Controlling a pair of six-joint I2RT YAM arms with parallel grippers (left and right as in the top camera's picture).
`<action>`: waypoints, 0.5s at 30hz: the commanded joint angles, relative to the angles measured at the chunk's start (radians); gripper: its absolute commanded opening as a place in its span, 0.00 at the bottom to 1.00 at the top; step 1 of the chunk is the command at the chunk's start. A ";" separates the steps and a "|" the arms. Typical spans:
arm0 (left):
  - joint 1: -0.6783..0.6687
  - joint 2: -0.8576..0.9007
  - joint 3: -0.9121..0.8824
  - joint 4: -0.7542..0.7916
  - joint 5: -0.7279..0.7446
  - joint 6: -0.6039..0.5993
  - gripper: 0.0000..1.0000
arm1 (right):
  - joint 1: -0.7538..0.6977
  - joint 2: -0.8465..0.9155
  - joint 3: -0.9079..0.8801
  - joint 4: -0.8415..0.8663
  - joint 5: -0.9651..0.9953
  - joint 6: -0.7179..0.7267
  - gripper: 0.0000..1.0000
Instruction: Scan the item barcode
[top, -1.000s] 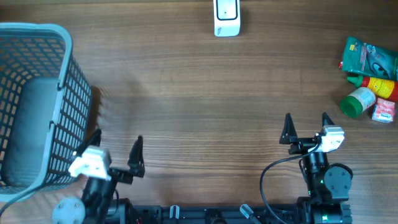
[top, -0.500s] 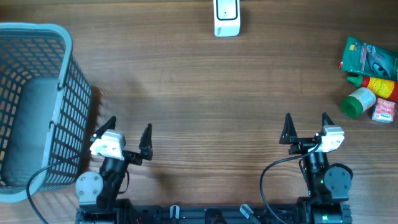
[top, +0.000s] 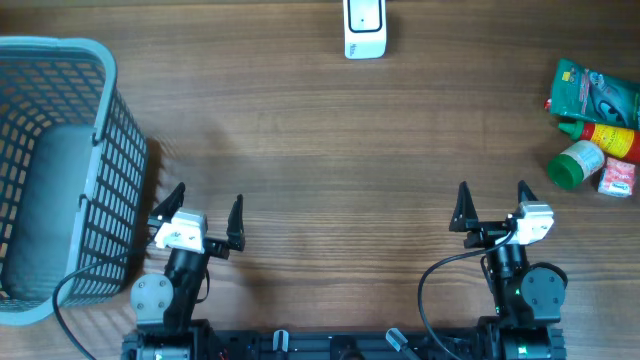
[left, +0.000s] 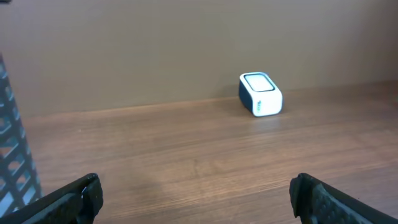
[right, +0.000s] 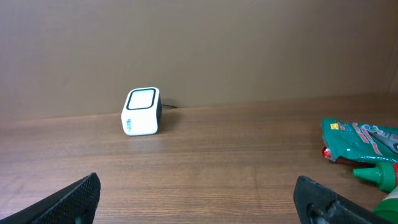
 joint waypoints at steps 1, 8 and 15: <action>-0.005 -0.010 -0.018 -0.020 -0.099 -0.042 1.00 | -0.003 -0.012 -0.002 0.002 -0.016 -0.019 1.00; -0.005 -0.010 -0.018 -0.030 -0.159 -0.118 1.00 | -0.003 -0.012 -0.002 0.002 -0.016 -0.019 1.00; -0.005 -0.010 -0.018 -0.031 -0.175 -0.107 1.00 | -0.003 -0.012 -0.002 0.002 -0.016 -0.019 0.99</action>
